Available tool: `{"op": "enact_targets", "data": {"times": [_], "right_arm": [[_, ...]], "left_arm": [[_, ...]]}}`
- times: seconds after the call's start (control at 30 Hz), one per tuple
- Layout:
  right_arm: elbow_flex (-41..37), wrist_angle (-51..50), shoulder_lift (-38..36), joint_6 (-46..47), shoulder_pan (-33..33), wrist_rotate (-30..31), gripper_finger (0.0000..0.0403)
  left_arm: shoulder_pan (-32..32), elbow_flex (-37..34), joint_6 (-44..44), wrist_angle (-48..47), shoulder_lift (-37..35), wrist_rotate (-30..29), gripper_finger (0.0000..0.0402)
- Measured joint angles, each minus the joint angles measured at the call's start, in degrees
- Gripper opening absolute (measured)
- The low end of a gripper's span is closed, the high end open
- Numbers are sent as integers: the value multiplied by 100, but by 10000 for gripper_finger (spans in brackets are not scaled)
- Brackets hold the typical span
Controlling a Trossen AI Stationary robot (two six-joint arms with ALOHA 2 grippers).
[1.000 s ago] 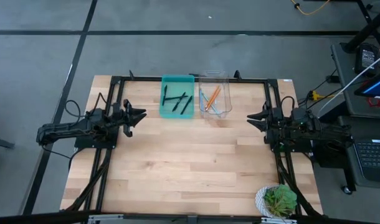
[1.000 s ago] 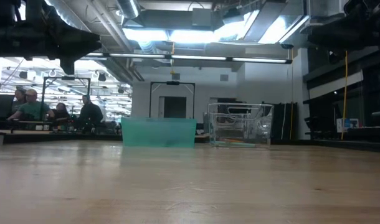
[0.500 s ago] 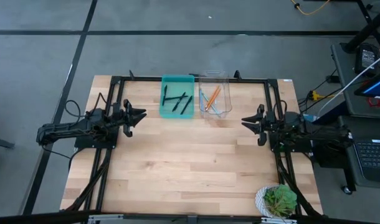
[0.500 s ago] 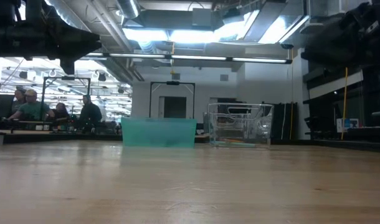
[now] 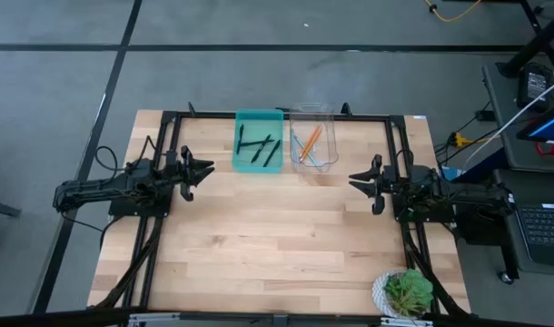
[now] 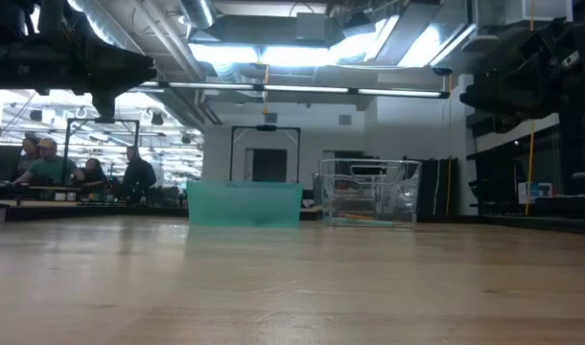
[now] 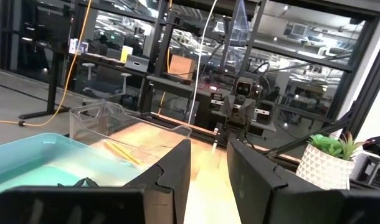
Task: Sort pens & pencils
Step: Return to Home Position
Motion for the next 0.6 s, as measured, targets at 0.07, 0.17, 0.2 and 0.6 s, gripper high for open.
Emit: {"op": "enact_targets", "data": {"times": [0.07, 0.17, 0.2, 0.6], "right_arm": [[0, 0, 0, 1, 0, 0, 94], [0, 0, 0, 22, 0, -2, 94], [0, -2, 0, 22, 0, -2, 94], [0, -13, 0, 143, -2, -5, 94]], "left_arm": [[0, 0, 12, 0, 1, 6, 98], [0, 0, 22, -9, 1, 25, 99], [0, 0, 22, -23, 1, 25, 98], [0, 2, 52, -250, 0, 184, 98]]}}
